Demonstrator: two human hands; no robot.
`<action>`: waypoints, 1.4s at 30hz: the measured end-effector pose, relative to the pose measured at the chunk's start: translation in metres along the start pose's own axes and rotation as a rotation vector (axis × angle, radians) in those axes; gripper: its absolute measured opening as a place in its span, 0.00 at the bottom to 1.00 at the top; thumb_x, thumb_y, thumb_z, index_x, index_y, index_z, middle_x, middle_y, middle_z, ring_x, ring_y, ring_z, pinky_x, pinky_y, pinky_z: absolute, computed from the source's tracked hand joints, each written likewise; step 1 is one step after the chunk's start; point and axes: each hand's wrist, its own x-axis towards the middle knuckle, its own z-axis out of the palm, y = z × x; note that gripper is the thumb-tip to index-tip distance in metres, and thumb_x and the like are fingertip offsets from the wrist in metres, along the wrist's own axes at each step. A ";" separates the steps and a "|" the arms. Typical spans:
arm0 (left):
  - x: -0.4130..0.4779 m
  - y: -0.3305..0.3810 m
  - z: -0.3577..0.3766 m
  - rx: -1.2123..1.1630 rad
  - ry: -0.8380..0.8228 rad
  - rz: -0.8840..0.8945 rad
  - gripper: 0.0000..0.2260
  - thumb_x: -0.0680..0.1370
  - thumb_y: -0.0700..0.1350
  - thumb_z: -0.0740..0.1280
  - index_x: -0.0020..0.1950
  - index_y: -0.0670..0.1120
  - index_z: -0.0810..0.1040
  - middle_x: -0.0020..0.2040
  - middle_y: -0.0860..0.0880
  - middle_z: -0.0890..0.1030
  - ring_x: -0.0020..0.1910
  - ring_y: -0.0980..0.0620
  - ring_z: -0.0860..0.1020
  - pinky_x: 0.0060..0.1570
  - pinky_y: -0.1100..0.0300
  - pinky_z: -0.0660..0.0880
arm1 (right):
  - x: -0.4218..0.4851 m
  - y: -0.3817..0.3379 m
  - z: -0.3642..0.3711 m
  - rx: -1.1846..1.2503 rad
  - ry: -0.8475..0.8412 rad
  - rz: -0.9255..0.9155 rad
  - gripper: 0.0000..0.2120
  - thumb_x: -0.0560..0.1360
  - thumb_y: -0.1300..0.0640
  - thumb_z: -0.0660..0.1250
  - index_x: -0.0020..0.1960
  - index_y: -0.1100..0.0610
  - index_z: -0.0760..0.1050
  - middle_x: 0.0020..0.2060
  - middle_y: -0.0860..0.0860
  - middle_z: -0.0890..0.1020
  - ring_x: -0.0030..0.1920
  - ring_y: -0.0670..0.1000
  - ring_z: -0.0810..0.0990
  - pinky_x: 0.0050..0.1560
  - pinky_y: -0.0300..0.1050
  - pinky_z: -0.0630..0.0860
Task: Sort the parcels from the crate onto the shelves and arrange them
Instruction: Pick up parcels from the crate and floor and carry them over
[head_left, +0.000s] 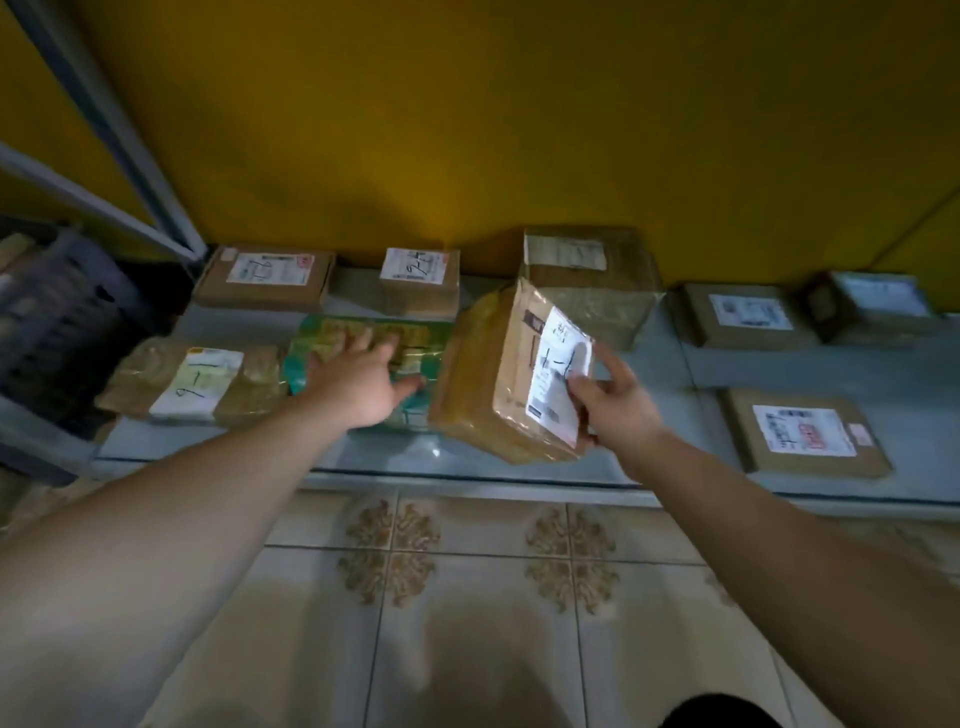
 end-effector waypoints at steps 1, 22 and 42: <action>0.007 0.000 0.008 0.021 0.006 0.000 0.33 0.78 0.67 0.54 0.79 0.56 0.49 0.80 0.49 0.46 0.78 0.41 0.45 0.73 0.35 0.47 | 0.003 0.004 0.004 -0.014 -0.006 -0.013 0.24 0.80 0.50 0.66 0.74 0.43 0.63 0.44 0.51 0.83 0.39 0.52 0.83 0.36 0.47 0.81; 0.016 0.002 0.019 0.047 0.119 0.054 0.34 0.75 0.70 0.57 0.77 0.57 0.54 0.79 0.50 0.53 0.77 0.41 0.53 0.72 0.34 0.52 | 0.029 0.036 -0.008 -0.688 0.144 -0.101 0.26 0.80 0.46 0.60 0.76 0.46 0.62 0.73 0.56 0.62 0.70 0.60 0.65 0.70 0.55 0.65; 0.018 0.042 0.030 0.231 0.046 0.204 0.45 0.71 0.68 0.66 0.77 0.64 0.39 0.80 0.49 0.44 0.78 0.43 0.44 0.73 0.36 0.45 | 0.049 0.055 -0.009 -1.126 -0.045 -0.197 0.39 0.74 0.24 0.45 0.79 0.39 0.42 0.81 0.51 0.41 0.79 0.59 0.37 0.74 0.71 0.44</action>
